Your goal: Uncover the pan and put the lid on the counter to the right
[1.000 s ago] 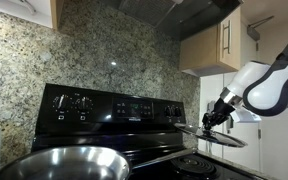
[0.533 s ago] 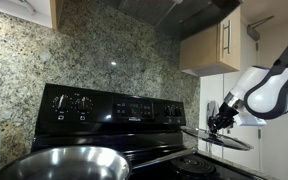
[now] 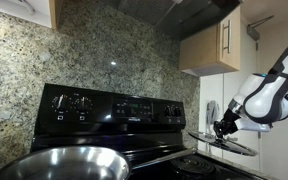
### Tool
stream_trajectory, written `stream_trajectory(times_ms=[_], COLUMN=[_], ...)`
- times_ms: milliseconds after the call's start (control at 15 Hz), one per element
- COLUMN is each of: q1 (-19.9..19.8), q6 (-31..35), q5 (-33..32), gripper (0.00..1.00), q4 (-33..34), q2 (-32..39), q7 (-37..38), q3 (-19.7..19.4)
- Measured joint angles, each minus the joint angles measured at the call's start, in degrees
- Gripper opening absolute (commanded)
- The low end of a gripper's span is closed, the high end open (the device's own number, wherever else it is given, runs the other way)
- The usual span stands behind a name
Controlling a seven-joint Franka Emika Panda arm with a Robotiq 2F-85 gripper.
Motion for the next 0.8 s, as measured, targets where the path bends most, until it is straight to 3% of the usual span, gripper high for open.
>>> stream_trajectory(times_ms=[467, 800], q1=[-5.41, -7.21], q6=[-1.84, -2.84], q5=[5.81, 7.78], gripper=[0.04, 0.04], q4=[3.67, 6.26], q2=[2.77, 5.32], q7=[-0.06, 0.05], q3=[3.15, 2.55])
